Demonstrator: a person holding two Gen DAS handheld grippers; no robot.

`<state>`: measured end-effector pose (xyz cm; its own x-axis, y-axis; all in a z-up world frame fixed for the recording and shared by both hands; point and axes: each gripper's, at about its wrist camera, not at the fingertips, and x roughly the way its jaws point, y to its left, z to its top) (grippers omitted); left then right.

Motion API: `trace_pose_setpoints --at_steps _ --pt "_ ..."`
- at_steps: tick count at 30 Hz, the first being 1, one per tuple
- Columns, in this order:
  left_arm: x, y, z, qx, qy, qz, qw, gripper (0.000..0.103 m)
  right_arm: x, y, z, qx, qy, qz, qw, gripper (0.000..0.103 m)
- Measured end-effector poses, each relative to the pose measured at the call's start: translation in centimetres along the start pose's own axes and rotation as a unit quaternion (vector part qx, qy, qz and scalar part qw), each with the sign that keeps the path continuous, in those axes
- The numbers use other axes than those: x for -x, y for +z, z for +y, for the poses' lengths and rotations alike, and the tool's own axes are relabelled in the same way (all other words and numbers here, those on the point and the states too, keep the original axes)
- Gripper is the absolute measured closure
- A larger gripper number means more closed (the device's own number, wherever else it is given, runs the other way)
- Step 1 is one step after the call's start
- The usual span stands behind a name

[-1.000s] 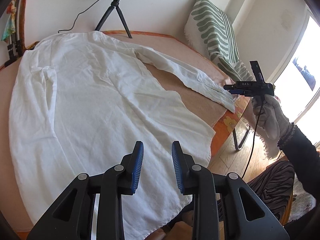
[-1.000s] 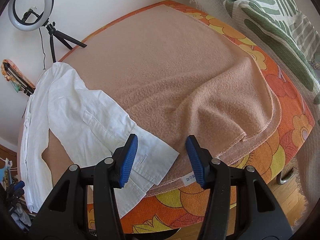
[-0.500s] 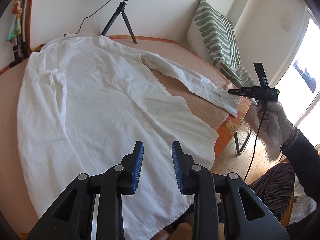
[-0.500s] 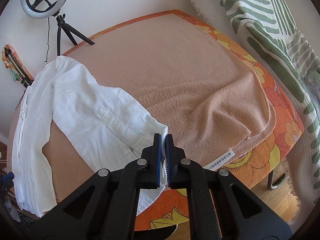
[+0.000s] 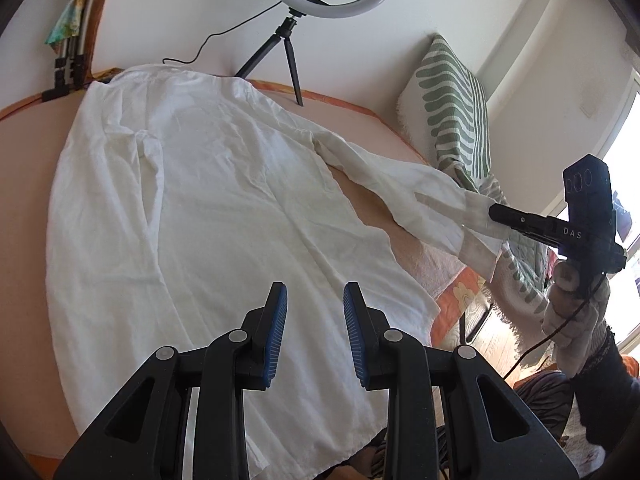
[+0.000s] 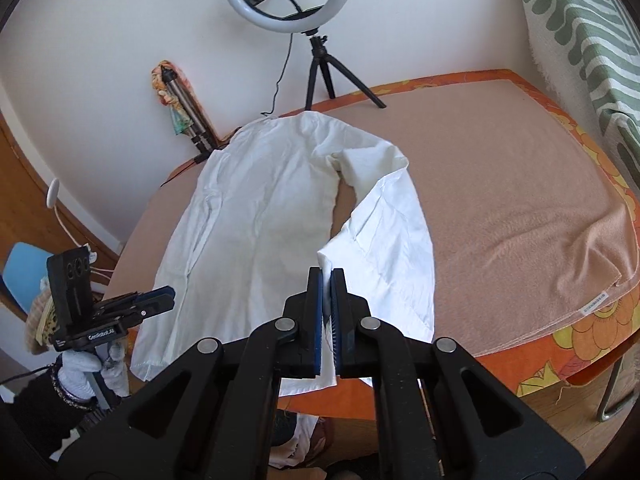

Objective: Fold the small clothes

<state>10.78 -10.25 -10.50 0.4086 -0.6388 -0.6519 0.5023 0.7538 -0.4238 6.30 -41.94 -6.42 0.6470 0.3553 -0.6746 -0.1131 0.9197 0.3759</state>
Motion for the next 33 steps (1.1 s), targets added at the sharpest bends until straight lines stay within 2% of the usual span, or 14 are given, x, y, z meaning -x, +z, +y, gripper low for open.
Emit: trace_pose_setpoints --at_steps 6,8,11,13,14,15,16,18,20,22,27,31,33 --pt "-0.5 -0.1 0.7 0.01 -0.009 0.0 0.9999 0.076 -4.3 -3.4 8.1 0.119 0.047 0.083 0.988 0.098" --pt "-0.9 -0.2 1.1 0.022 -0.019 0.003 0.9996 0.076 -5.7 -4.3 9.2 0.145 0.057 0.108 0.982 0.098" --pt "-1.5 -0.5 1.2 0.029 -0.029 0.009 0.9991 0.076 -7.0 -4.6 9.4 0.145 0.078 0.146 0.976 0.096" --pt "-2.0 -0.8 1.1 0.029 -0.033 0.015 0.9989 0.074 -6.6 -4.2 8.8 0.134 0.093 0.144 0.976 0.091" --pt "-2.3 -0.9 1.1 0.032 -0.036 0.019 0.9987 0.069 -6.4 -3.6 8.5 0.129 0.099 0.138 0.977 0.089" --pt "-2.5 -1.0 1.1 0.036 -0.039 0.022 0.9983 0.064 -5.9 -3.1 8.0 0.124 0.108 0.132 0.977 0.082" --pt "-2.8 -1.2 1.1 0.039 -0.044 0.025 0.9979 0.063 -5.3 -2.5 7.5 0.118 0.118 0.126 0.978 0.07" --pt "-3.3 -1.4 0.8 0.038 -0.052 0.035 0.9973 0.062 -4.5 -0.9 6.6 0.108 0.133 0.108 0.979 0.061" --pt "-3.6 -1.6 0.6 0.04 -0.058 0.043 0.9966 0.062 -4.2 0.9 5.7 0.097 0.124 0.092 0.983 0.061" --pt "-3.8 -1.8 0.4 0.042 -0.055 0.046 0.9966 0.06 -4.7 2.5 5.0 0.093 0.091 0.076 0.989 0.061" --pt "-3.0 -2.6 -1.5 0.002 -0.03 0.032 0.999 0.06 -7.8 5.0 2.2 0.087 0.015 0.069 0.994 0.061" --pt "-2.7 -3.3 -4.5 -0.045 -0.017 0.026 0.9985 0.06 -10.9 7.1 -0.9 0.07 -0.011 0.075 0.995 0.061" --pt "-2.8 -3.6 -6.0 -0.068 -0.009 0.022 0.9974 0.06 -12.3 8.3 -2.6 0.057 -0.007 0.078 0.995 0.061"
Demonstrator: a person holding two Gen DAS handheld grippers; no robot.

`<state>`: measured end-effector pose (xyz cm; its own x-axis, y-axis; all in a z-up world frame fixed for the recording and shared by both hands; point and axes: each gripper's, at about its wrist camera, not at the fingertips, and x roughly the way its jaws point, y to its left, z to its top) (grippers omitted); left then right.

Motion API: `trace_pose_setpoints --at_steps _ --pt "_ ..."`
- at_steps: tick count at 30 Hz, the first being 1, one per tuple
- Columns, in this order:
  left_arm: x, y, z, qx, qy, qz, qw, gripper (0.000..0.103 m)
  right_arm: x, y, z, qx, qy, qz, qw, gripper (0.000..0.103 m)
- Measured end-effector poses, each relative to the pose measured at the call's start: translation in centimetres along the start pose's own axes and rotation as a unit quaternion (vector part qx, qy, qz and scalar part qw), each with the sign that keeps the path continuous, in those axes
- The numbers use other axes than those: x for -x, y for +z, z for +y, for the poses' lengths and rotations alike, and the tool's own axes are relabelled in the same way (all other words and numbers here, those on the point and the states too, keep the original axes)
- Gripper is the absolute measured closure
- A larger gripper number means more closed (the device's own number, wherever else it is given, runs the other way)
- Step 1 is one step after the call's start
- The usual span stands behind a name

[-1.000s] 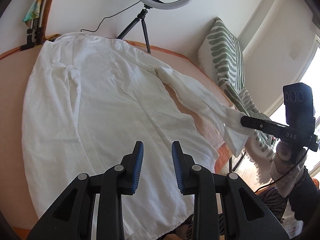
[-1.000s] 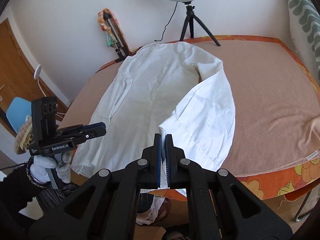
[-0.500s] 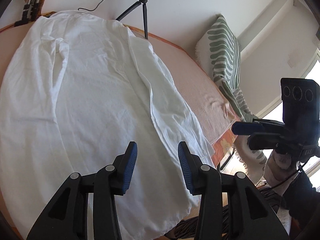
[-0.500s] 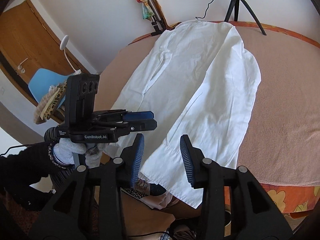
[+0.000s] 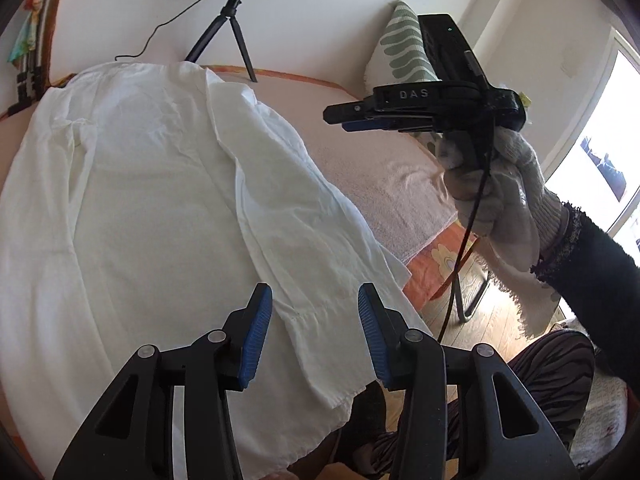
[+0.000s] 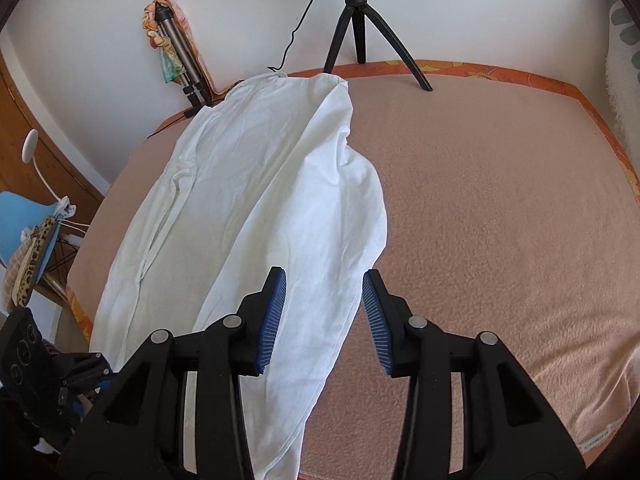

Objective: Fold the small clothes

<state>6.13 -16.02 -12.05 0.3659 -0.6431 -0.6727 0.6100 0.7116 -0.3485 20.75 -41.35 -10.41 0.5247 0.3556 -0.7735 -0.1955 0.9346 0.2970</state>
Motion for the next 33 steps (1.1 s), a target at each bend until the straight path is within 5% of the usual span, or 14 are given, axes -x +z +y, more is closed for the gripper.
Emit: trace_pose_setpoints --at_steps 6,10,16,22,24,27,33 --pt "-1.5 1.0 -4.5 -0.066 0.017 0.004 0.9976 0.06 -1.0 3.1 -4.2 -0.03 0.045 0.005 0.999 0.06" --pt "-4.4 2.5 -6.7 -0.106 0.034 0.025 0.9935 0.06 -0.2 4.5 -6.5 -0.031 0.046 -0.006 0.998 0.043" --pt "-8.7 2.5 -8.0 -0.124 0.067 0.077 0.987 0.06 0.2 5.5 -9.3 -0.029 0.052 -0.015 0.998 0.043" --pt "-9.3 1.5 -8.6 -0.161 0.114 0.064 0.9783 0.061 -1.8 6.1 -10.2 -0.039 0.089 -0.022 0.995 0.043" --pt "-9.2 1.4 -8.5 -0.163 0.122 0.051 0.9777 0.076 -2.9 6.5 -9.8 -0.038 0.103 -0.021 0.994 0.043" --pt "-8.6 1.7 -7.2 -0.127 0.109 0.036 0.9853 0.094 -5.0 7.1 -8.7 -0.035 0.117 -0.014 0.992 0.043" --pt "-6.1 2.3 -5.3 -0.024 0.054 0.006 0.9982 0.097 -8.9 7.3 -6.5 -0.037 0.137 0.008 0.99 0.043"
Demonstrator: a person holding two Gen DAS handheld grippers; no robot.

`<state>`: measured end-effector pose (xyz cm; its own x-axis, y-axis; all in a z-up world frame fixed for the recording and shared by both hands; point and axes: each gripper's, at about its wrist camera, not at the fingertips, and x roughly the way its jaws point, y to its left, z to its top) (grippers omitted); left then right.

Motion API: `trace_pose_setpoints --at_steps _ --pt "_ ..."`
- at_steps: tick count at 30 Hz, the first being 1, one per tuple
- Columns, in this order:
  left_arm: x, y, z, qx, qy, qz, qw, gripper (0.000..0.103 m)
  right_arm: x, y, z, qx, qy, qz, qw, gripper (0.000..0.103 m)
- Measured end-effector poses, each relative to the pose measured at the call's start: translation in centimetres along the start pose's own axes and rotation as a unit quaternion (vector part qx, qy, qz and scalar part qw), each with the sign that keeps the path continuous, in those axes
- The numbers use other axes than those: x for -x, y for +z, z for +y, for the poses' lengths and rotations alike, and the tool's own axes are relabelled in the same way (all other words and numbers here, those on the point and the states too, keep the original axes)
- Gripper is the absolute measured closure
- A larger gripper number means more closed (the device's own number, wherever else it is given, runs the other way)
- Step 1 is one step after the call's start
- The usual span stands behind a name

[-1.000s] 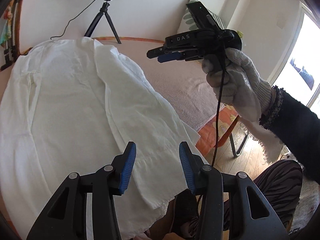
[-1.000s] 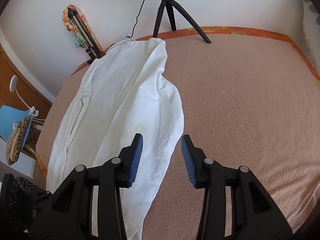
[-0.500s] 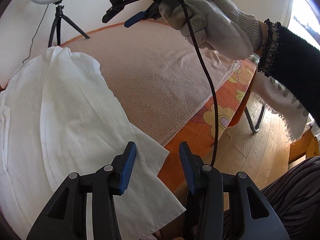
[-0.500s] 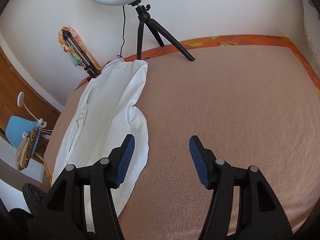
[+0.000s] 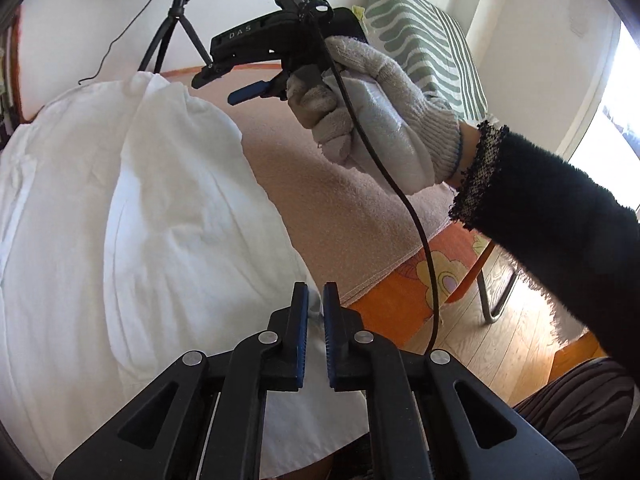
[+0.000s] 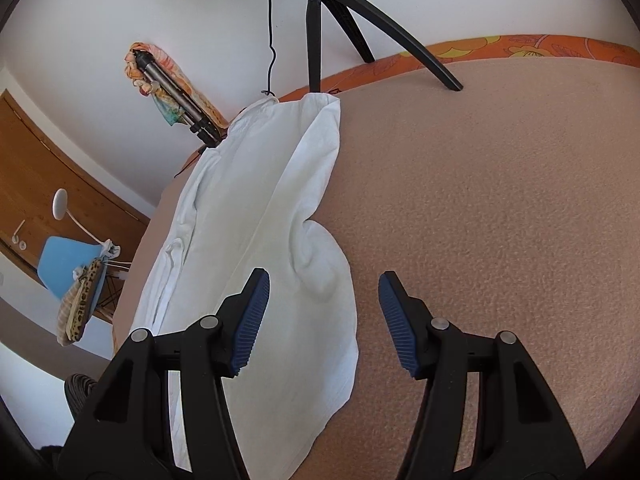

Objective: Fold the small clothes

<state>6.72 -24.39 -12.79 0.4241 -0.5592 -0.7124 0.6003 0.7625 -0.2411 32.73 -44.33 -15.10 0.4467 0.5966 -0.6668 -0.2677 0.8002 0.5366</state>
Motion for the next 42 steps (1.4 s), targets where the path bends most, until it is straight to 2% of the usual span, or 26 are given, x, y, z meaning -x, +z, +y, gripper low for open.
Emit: trace_pose_setpoints --at_steps 5,6,7,9,10,15,23,27,35,42 --pt "1.7 0.1 0.5 0.019 -0.003 -0.027 0.9994 0.098 -2.2 -0.3 0.8 0.002 -0.014 0.022 1.0 0.046" --pt "1.9 0.0 0.6 0.024 -0.006 -0.031 0.9992 0.098 -2.4 -0.4 0.9 0.0 -0.011 0.026 1.0 0.058" --pt "2.0 0.0 0.8 0.031 -0.01 -0.033 0.9989 0.098 -2.5 -0.3 1.0 -0.006 -0.011 0.029 0.999 0.076" --pt "2.2 -0.1 1.1 0.045 -0.021 -0.037 0.9981 0.098 -2.5 -0.1 1.3 -0.016 -0.015 0.038 0.999 0.092" --pt "2.4 -0.2 1.2 0.049 -0.025 -0.042 0.9976 0.098 -2.4 0.1 1.7 -0.014 -0.018 0.036 0.999 0.093" --pt "3.5 -0.7 1.8 0.059 -0.041 -0.057 0.9958 0.099 -1.4 1.0 4.8 0.015 -0.062 0.032 0.997 0.097" --pt "5.6 -2.4 4.9 0.094 -0.052 -0.081 0.991 0.1 -1.5 2.4 10.6 0.055 -0.127 0.038 0.99 0.098" --pt "6.9 -3.6 6.6 0.11 -0.048 -0.091 0.9886 0.1 -3.4 2.7 14.1 0.087 -0.156 0.052 0.983 0.098" --pt "7.9 -5.8 9.7 0.151 -0.05 -0.096 0.9826 0.1 -9.0 1.6 19.9 0.148 -0.183 0.089 0.968 0.099" --pt "8.0 -7.3 11.4 0.171 -0.041 -0.09 0.9804 0.1 -13.3 0.0 21.9 0.17 -0.185 0.117 0.961 0.099"
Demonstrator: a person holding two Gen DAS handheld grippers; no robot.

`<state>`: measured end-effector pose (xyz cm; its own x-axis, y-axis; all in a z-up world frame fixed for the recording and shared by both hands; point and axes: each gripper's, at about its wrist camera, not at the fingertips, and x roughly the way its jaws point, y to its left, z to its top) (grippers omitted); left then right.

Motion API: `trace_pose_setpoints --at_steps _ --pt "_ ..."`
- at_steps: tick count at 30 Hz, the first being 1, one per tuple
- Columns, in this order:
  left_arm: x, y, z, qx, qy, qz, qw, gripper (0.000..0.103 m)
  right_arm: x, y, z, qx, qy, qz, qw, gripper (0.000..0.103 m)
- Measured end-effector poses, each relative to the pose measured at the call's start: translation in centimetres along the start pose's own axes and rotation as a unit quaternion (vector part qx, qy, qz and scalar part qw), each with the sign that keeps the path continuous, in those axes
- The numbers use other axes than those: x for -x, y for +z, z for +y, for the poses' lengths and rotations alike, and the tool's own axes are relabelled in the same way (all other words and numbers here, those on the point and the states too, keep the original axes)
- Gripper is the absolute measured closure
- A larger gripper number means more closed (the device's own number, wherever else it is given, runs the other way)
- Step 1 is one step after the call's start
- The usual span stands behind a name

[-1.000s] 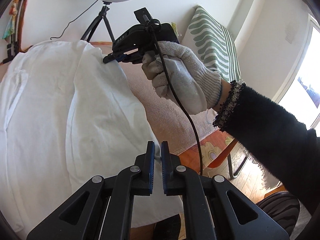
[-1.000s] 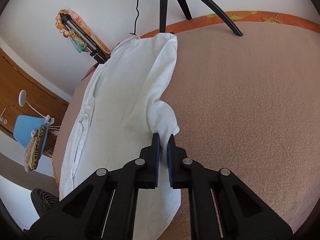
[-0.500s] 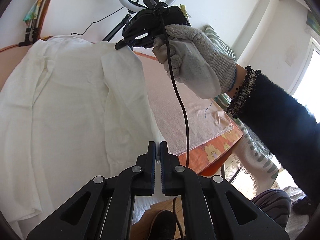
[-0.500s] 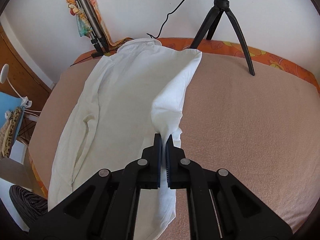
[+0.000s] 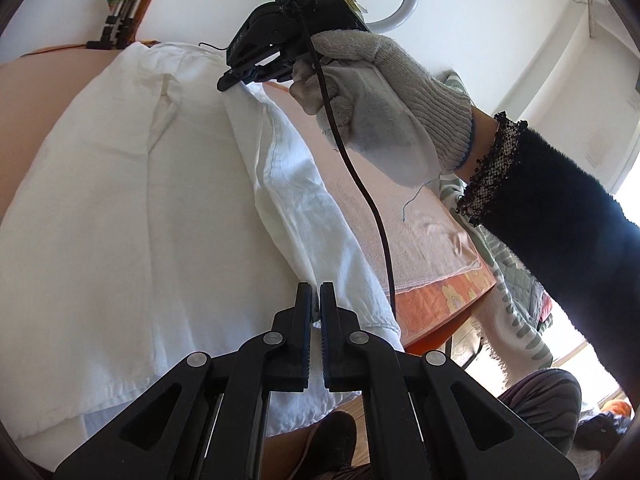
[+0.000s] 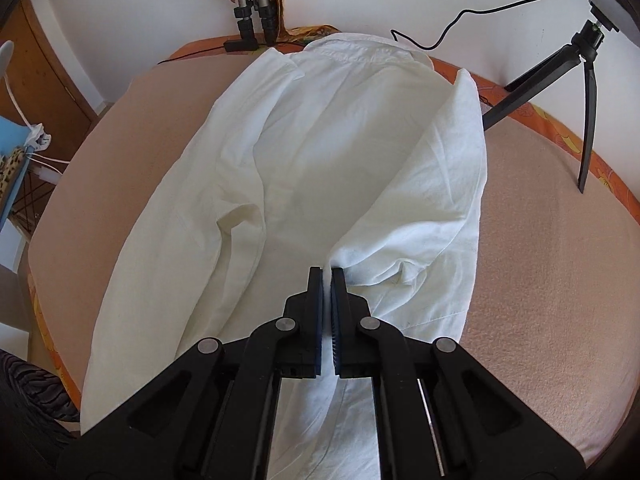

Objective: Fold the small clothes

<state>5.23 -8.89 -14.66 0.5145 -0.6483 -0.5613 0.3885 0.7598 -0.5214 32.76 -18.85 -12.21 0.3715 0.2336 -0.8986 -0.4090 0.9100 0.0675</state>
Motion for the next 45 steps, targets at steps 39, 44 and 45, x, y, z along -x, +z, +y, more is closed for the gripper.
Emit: trace_pose_setpoints --at_steps 39,44,45 --pt "-4.4 15.6 5.2 -0.031 0.008 0.071 0.997 0.075 12.1 -22.8 6.4 -0.02 0.054 -0.055 0.997 0.063" --pt "-8.8 16.5 6.9 -0.012 0.048 0.102 0.9935 0.066 10.8 -25.0 7.5 -0.011 0.034 -0.046 0.998 0.058" --pt "-9.3 16.6 7.3 -0.007 0.055 0.105 0.993 0.064 10.7 -25.2 7.7 -0.007 0.027 -0.048 0.998 0.058"
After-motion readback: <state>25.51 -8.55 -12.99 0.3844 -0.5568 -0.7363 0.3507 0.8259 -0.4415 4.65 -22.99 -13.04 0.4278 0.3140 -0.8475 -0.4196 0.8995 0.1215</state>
